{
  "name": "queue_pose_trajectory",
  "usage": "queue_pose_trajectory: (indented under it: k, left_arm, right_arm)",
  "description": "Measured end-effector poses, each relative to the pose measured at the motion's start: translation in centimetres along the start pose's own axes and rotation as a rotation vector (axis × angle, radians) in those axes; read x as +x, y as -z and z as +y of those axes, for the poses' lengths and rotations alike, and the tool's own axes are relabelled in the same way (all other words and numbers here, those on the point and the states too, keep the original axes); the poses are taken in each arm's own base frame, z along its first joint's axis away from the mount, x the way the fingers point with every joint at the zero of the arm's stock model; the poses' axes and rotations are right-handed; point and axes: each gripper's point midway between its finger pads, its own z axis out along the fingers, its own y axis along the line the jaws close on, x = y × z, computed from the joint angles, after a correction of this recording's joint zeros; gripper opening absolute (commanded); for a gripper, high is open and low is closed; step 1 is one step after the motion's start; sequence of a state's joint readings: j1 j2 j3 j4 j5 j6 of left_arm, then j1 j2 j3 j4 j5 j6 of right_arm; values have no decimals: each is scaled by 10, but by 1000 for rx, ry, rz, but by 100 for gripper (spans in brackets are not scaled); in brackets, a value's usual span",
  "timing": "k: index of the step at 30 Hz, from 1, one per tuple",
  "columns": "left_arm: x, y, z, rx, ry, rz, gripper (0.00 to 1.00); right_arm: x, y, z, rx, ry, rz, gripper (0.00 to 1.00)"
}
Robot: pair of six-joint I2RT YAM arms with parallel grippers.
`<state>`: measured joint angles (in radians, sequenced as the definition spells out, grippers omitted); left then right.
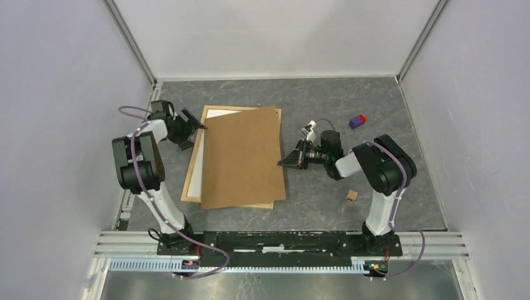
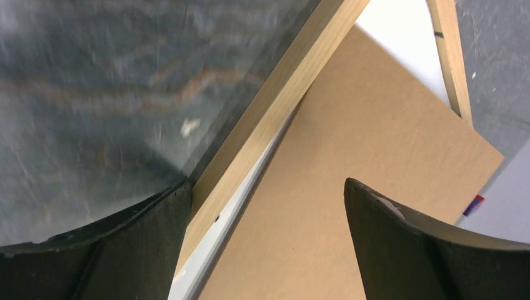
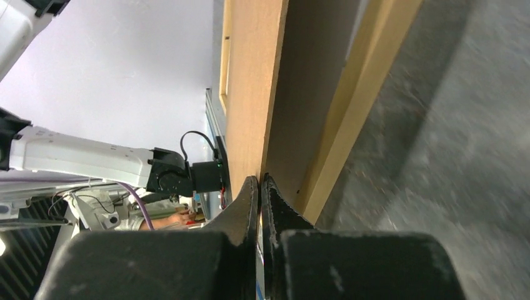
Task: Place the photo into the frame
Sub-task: Move the photo frame to the center of the board, then place the photo frame item in the photo frame.
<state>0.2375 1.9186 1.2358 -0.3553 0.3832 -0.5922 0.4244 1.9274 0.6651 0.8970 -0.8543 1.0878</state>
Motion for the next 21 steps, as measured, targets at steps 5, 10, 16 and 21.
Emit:
queue_pose_trajectory:
  k: [5,10,16,21]
  left_arm:
    - [26,12,7,6,95,12,100]
    - [43,25,19,-28,161,-10,100]
    - [60,34,29,-44,188,-16,100]
    - [66,37,31,-32,186,-27,100]
  right_arm:
    - [8,20,-7,57,-34,-7,0]
    - [9,31,-3,81,-25,-38,0]
    - [10,35,-8,105,-41,-60,0]
    - [7,34,-10,115,-50,-76,0]
